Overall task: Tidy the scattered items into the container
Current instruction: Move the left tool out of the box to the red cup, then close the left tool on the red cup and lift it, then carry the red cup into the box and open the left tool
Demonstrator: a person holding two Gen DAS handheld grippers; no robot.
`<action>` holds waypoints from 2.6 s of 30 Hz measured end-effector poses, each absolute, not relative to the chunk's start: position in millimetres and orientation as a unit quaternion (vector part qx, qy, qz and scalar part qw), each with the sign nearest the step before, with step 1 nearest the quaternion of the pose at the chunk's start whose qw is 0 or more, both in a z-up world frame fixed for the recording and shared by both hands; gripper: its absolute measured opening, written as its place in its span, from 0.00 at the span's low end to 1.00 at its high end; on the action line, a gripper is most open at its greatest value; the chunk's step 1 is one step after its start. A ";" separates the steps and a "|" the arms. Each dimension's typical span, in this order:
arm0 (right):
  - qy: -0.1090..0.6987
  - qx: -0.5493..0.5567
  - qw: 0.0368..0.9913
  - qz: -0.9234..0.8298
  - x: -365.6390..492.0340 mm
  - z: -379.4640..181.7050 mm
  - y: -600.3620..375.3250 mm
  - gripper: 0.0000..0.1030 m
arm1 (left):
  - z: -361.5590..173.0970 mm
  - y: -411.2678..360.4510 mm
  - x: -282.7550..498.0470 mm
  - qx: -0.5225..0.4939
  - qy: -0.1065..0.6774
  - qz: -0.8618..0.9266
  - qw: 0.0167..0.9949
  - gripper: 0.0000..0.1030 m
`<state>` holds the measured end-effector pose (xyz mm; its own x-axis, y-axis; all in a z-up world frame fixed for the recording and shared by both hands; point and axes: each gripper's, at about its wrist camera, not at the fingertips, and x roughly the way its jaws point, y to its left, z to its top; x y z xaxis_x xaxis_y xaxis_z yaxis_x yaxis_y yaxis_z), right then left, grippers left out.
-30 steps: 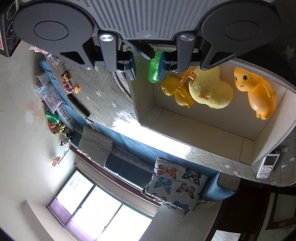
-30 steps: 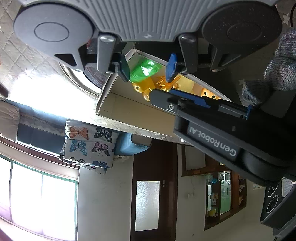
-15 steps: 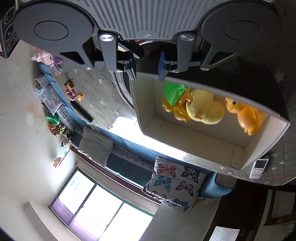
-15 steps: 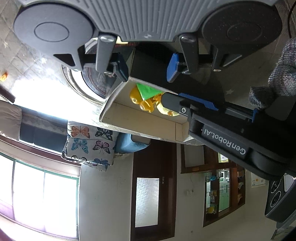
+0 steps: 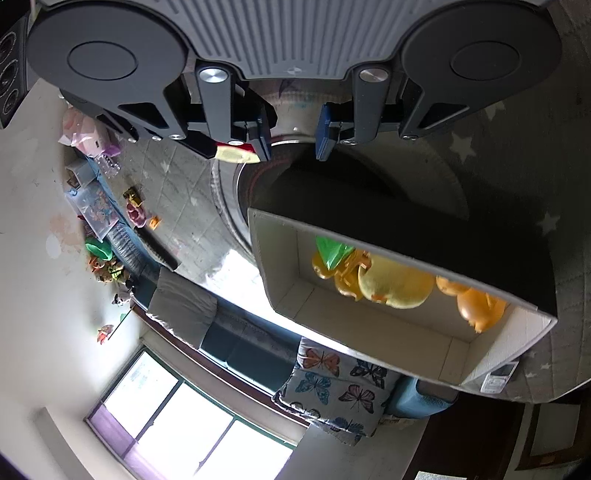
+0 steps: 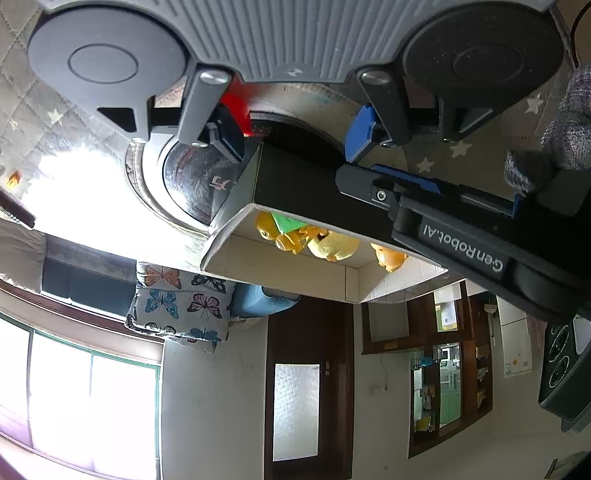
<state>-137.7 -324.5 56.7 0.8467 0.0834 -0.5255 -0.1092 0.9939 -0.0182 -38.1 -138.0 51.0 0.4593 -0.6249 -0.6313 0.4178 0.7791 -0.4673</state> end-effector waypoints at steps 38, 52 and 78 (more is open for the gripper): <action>0.308 0.027 0.951 -0.001 -134.3 26.7 -371.0 0.69 | 25.6 -182.6 -31.5 -0.112 0.456 -0.312 0.826 0.29; 0.325 0.053 0.944 0.006 -105.1 19.6 -382.7 0.64 | 25.8 -214.2 -7.0 -0.107 0.463 -0.324 0.818 0.30; 0.288 0.034 0.957 0.026 -125.0 46.7 -361.2 0.56 | 47.3 -193.6 -22.8 -0.136 0.445 -0.342 0.817 0.30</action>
<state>-125.0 -361.2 46.7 0.8325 0.0691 -0.5496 -0.0298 0.9963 0.0801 -22.8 -193.6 47.3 0.3707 -0.6789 -0.6338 0.4373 0.7296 -0.5257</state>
